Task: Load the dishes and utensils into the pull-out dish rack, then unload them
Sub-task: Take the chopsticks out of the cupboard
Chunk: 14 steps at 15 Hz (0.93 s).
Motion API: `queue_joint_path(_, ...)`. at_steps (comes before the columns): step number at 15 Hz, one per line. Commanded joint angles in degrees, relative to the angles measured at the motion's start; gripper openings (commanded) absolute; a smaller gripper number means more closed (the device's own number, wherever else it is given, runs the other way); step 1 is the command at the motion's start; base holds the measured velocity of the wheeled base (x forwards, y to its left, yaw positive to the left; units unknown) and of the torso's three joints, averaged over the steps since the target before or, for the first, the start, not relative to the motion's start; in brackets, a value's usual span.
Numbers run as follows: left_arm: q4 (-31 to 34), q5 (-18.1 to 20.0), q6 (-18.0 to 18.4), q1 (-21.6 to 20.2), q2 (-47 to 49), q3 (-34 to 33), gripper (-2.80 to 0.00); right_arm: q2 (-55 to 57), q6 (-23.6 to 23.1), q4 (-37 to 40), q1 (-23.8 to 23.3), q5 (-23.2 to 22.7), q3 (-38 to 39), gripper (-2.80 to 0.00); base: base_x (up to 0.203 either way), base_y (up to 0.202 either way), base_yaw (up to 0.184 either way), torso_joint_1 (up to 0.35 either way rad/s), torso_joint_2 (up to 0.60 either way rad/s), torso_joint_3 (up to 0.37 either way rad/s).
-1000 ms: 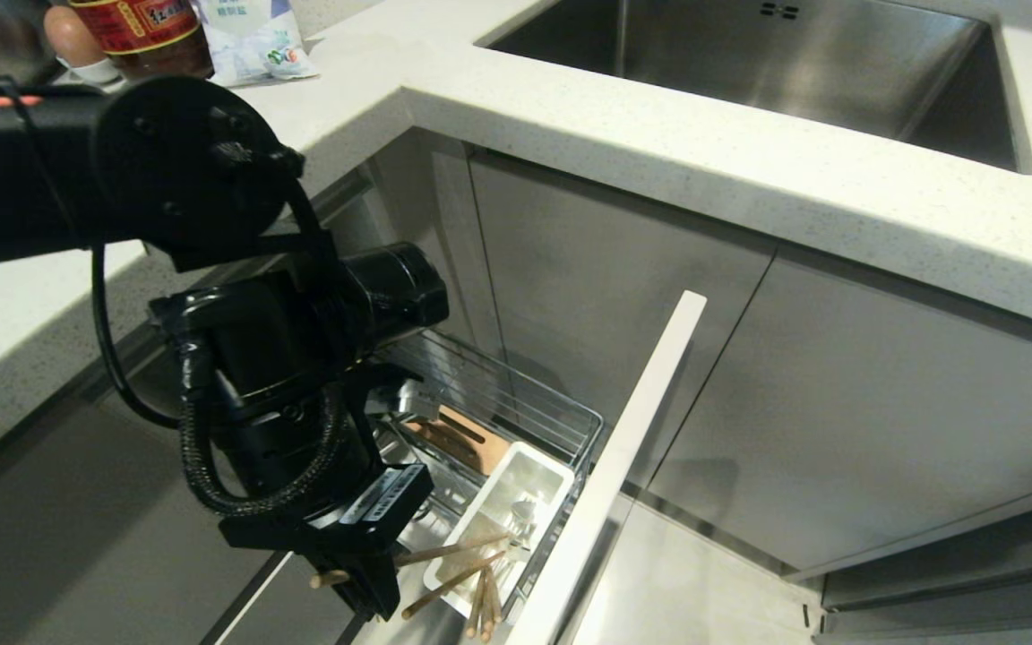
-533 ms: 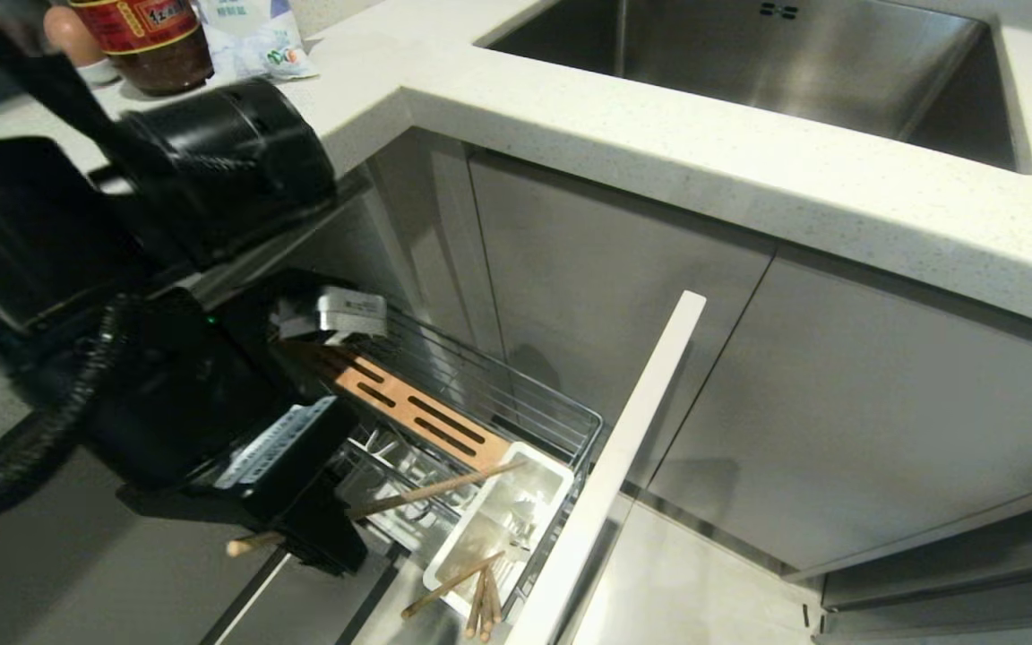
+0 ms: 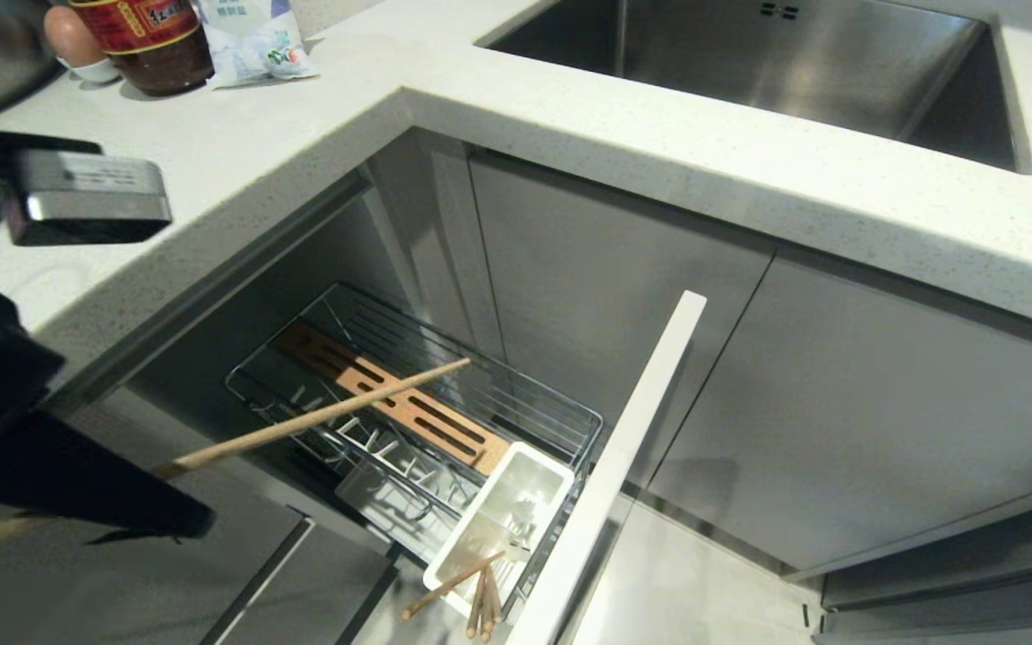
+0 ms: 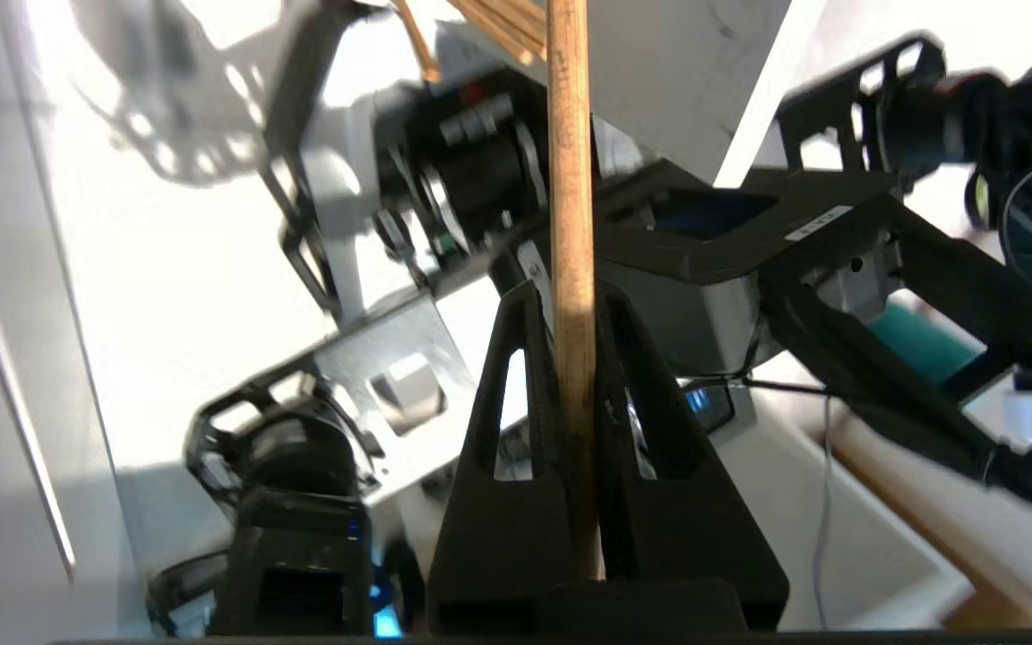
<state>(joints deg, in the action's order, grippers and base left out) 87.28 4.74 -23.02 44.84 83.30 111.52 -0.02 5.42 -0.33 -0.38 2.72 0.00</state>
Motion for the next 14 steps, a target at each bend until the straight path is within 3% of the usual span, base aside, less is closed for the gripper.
queue_joint_path(1, 0.38, -2.72, -0.17, 0.08, -5.99, 0.01, -2.80, -0.16, 0.02, -0.02, -0.02, 0.01, 0.00, -2.80, 0.000, 0.000, 0.000, 0.000, 0.00, 0.000)
queue_joint_path(4, -2.14, -5.13, -0.10, -1.22, -10.84, -0.07, -2.80, -0.24, 0.02, -0.02, -0.03, 0.01, 0.00, -2.80, 0.000, 0.000, 0.000, 0.000, 0.00, 0.000)
queue_joint_path(8, -11.80, -8.32, 0.42, -9.85, -17.00, -0.11, -2.80, -0.23, 0.02, -0.02, 0.02, 0.01, 0.00, -2.80, 0.000, 0.000, 0.000, 0.000, 0.00, 0.000)
queue_joint_path(12, -16.97, -8.51, 3.51, -23.75, -21.02, -0.16, -2.80, -0.17, 0.02, -0.02, 0.01, 0.01, 0.00, -2.80, 0.000, 0.000, 0.000, 0.000, 0.00, 0.000)
queue_joint_path(14, -18.28, -8.49, 4.90, -33.73, -23.09, -0.16, -2.80, -0.24, 0.02, -0.02, 0.01, 0.01, 0.00, -2.80, 0.000, 0.000, 0.000, 0.000, 0.00, 0.000)
